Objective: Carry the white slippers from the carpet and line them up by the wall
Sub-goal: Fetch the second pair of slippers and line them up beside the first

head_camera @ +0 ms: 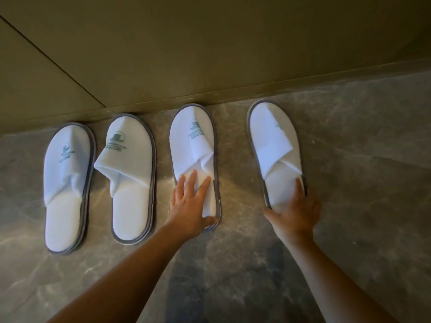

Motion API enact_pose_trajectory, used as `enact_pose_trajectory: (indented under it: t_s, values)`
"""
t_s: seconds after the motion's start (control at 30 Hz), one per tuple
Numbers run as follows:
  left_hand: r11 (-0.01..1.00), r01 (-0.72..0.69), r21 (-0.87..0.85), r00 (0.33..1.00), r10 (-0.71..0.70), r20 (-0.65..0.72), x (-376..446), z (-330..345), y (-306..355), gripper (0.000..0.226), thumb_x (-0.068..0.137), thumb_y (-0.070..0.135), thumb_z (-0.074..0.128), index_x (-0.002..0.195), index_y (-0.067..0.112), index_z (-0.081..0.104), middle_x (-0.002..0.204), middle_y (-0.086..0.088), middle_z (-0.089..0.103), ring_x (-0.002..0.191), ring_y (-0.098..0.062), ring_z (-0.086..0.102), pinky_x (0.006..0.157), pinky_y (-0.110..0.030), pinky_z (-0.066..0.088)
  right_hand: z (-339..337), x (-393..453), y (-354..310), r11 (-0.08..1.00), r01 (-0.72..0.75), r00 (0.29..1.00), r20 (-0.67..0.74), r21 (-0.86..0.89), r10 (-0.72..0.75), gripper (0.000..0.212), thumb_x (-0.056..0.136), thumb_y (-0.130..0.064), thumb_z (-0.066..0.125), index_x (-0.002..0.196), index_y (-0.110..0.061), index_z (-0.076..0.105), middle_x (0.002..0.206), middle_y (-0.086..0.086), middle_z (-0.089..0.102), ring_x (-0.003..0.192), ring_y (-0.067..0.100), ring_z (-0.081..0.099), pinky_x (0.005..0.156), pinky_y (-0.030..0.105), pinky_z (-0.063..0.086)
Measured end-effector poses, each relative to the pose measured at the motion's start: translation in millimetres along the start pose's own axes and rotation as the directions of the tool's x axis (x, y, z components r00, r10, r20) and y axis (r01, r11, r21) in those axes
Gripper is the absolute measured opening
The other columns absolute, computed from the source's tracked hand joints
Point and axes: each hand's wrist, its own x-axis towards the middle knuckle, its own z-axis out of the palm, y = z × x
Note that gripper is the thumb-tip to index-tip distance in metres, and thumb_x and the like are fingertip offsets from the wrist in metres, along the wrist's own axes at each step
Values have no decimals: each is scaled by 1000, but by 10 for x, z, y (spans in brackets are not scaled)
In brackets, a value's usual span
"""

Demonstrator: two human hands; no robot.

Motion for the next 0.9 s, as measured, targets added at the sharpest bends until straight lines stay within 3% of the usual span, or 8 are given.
enact_pose_trajectory:
  t_s: [0.17, 0.47, 0.9]
  values:
    - [1000, -3, 22, 1000, 3, -1, 8, -23, -5, 94, 73, 52, 59, 140, 28, -2, 154, -3, -10, 140, -32, -13, 114, -53, 0, -67, 69, 125, 1000, 4, 999, -43, 3, -4, 97, 63, -34, 77, 139, -14, 18, 143, 25, 25, 126, 42, 28, 102, 52, 32]
    - [1000, -2, 16, 1000, 2, 12, 1, -42, 2, 95, 72, 52, 60, 140, 28, -2, 154, -1, -11, 140, -31, -13, 114, -52, 2, -23, 124, 65, 993, 115, 993, 36, 0, -115, 95, 65, -38, 74, 139, -21, 17, 145, 22, 22, 128, 37, 26, 102, 52, 33]
    - [1000, -6, 24, 1000, 6, 1, 11, -23, -19, 95, 71, 54, 59, 140, 28, -2, 155, -2, -10, 141, -31, -12, 114, -52, 2, 107, 3, -187, 996, 64, 998, -1, 62, -65, 100, 57, -41, 79, 137, -15, 23, 136, 26, 31, 120, 40, 33, 99, 50, 34]
